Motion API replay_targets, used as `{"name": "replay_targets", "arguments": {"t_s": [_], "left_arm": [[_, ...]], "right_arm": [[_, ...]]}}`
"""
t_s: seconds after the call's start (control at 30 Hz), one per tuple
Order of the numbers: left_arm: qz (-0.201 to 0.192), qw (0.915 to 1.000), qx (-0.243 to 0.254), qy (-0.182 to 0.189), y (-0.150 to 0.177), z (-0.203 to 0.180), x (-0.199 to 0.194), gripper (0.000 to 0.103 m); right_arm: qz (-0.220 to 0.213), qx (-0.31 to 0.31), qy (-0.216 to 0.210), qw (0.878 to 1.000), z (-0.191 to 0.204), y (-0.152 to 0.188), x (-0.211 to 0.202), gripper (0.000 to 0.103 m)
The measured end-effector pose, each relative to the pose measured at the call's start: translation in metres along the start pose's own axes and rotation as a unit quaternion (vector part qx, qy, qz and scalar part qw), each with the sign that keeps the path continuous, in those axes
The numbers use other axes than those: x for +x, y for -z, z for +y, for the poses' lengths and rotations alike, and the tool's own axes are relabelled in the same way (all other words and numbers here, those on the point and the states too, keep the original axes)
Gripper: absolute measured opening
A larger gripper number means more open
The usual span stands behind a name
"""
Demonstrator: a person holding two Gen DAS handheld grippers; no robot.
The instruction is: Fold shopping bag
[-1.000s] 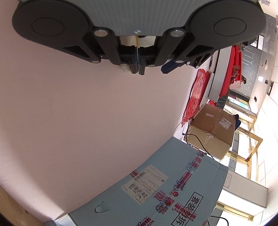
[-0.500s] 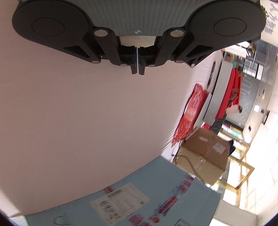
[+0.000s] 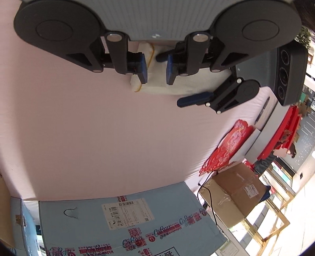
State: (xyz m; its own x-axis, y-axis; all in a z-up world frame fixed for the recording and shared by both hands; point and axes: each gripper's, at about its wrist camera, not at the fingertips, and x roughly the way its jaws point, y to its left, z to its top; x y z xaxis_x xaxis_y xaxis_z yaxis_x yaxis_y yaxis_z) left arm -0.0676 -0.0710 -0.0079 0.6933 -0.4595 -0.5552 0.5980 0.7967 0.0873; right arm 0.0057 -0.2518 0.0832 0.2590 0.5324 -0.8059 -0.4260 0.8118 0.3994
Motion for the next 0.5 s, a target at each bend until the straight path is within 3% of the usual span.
{"name": "replay_targets", "arguments": {"t_s": [0.2, 0.5], "left_arm": [[-0.001, 1.0000, 0.006, -0.004, -0.001, -0.001, -0.003, 0.079], [-0.002, 0.9999, 0.010, -0.007, -0.003, -0.001, -0.004, 0.079]], "right_arm": [[0.022, -0.018, 0.031, 0.999, 0.004, 0.004, 0.006, 0.031], [0.017, -0.047, 0.028, 0.998, 0.013, 0.011, 0.002, 0.034]]}}
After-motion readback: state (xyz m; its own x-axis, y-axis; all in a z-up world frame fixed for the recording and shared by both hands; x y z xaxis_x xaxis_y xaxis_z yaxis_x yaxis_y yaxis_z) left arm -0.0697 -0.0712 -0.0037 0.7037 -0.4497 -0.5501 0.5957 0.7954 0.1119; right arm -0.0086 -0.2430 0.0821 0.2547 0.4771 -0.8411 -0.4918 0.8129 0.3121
